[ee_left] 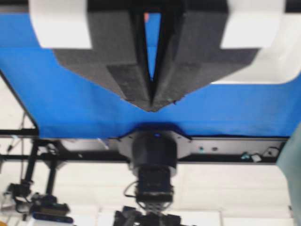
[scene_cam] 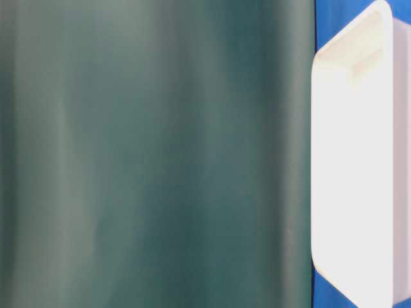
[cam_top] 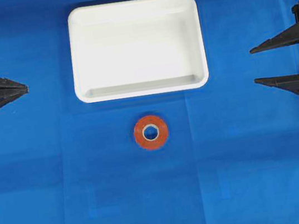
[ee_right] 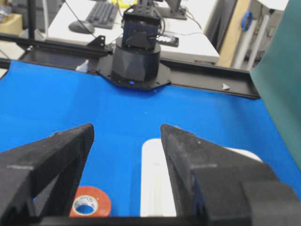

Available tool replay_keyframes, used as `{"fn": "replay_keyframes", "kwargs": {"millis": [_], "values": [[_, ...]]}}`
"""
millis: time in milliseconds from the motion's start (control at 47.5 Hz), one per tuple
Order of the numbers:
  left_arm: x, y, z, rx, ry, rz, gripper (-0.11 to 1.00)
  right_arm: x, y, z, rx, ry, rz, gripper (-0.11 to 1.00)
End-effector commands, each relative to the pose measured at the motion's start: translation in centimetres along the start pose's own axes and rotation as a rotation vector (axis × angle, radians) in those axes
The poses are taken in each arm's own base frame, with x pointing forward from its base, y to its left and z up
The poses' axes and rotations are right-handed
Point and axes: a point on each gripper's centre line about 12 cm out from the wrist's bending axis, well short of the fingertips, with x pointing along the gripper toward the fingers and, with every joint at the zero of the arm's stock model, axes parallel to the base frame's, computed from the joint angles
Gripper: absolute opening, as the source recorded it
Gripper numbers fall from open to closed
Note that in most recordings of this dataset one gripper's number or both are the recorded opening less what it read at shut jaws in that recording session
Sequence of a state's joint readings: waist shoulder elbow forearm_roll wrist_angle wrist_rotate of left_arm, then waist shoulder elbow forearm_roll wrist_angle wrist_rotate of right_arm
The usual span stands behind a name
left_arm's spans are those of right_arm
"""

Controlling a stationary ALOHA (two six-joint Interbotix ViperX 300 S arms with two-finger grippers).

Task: Place one roll of tape in the white case with the left arm.
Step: 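Reach the left gripper to the orange tape roll and grasp it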

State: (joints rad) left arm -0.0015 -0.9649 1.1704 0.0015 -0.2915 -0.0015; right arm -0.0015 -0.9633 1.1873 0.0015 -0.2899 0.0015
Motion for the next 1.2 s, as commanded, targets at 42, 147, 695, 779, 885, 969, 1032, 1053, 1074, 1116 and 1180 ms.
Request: {"fn": "replay_keyframes", "kwargs": {"millis": [42, 147, 695, 779, 885, 969, 1032, 1053, 1074, 1116, 1180], "values": [[0.3, -0.8, 0.0, 0.031, 0.009, -0.043, 0.00, 0.7, -0.2, 0.6, -0.013, 0.006, -0.011, -0.01], [0.7, -1.4, 0.0, 0.018, 0.001, -0.074, 0.00, 1.2, -0.2, 0.2, -0.013, 0.037, -0.011, -0.09], [8.7, -4.9, -3.1, -0.027, 0.071, -0.176, 0.12, 1.3, -0.3, 0.0, -0.005, 0.049, -0.016, -0.05], [10.3, -5.4, -3.7, -0.047, 0.111, -0.182, 0.36, 1.3, -0.3, 0.1, -0.005, 0.049, -0.016, -0.05], [12.1, -5.8, -4.5, -0.077, 0.185, -0.179, 0.67, 1.3, -0.3, 0.0, -0.005, 0.052, -0.016, -0.05], [13.7, -6.0, -5.7, -0.099, 0.287, -0.168, 0.86, 1.3, -0.3, 0.0, -0.005, 0.057, -0.016, -0.05], [14.9, -6.3, -6.6, -0.113, 0.360, -0.160, 0.86, 1.3, -0.4, 0.0, -0.005, 0.060, -0.018, -0.05], [15.2, -6.4, -7.0, -0.118, 0.388, -0.157, 0.86, 1.3, -0.4, 0.0, -0.005, 0.060, -0.018, -0.05], [15.6, -6.5, -7.3, -0.122, 0.415, -0.153, 0.85, 1.3, -0.4, -0.1, -0.005, 0.063, -0.018, -0.05], [16.4, -6.6, -7.9, -0.129, 0.466, -0.146, 0.84, 1.3, -0.4, -0.2, -0.005, 0.066, -0.021, -0.05], [17.4, -6.8, -8.9, -0.132, 0.543, -0.134, 0.84, 1.3, -0.5, -0.2, -0.005, 0.071, -0.022, -0.05]]}}
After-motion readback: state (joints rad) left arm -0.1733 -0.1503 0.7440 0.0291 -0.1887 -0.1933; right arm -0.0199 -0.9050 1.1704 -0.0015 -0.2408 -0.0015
